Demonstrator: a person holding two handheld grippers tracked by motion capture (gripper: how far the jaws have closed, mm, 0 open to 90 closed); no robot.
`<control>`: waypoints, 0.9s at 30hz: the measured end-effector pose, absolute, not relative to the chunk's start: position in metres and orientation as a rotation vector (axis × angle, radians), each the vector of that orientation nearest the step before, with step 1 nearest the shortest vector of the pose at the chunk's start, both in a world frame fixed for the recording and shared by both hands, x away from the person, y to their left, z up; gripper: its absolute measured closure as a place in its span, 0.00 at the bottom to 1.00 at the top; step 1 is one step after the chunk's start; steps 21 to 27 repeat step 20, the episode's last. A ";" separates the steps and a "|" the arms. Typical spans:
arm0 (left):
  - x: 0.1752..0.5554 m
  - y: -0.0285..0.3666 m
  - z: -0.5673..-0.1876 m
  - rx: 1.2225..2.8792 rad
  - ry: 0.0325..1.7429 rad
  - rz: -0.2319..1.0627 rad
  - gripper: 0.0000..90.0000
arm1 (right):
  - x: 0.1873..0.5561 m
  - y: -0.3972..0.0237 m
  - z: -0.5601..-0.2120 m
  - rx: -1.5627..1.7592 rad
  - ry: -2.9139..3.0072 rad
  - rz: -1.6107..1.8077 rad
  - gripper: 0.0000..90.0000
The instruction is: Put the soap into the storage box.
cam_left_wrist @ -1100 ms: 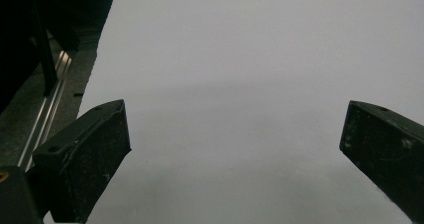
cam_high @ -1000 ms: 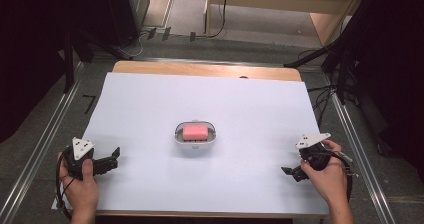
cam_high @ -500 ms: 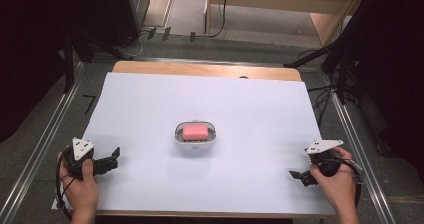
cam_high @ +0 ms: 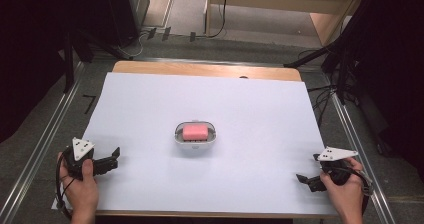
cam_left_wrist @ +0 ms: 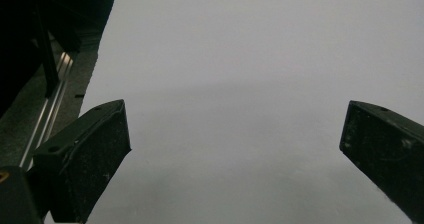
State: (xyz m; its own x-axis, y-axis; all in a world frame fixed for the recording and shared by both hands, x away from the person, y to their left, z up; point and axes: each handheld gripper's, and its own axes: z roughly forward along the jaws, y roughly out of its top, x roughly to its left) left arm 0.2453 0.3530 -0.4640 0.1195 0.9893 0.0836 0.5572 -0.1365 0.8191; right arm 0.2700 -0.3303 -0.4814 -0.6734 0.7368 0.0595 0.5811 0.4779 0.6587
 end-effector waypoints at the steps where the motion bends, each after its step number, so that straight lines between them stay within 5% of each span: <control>1: 0.245 0.353 -0.464 1.773 1.503 0.879 0.00 | 0.270 -0.330 -0.481 1.133 2.493 0.977 0.00; 9: 0.245 0.353 -0.464 1.772 1.502 0.876 0.00 | 0.263 -0.339 -0.489 1.119 2.364 1.293 0.00; 27: 0.246 0.354 -0.464 1.766 1.506 0.865 0.00 | 0.260 -0.337 -0.490 1.083 2.343 1.264 0.00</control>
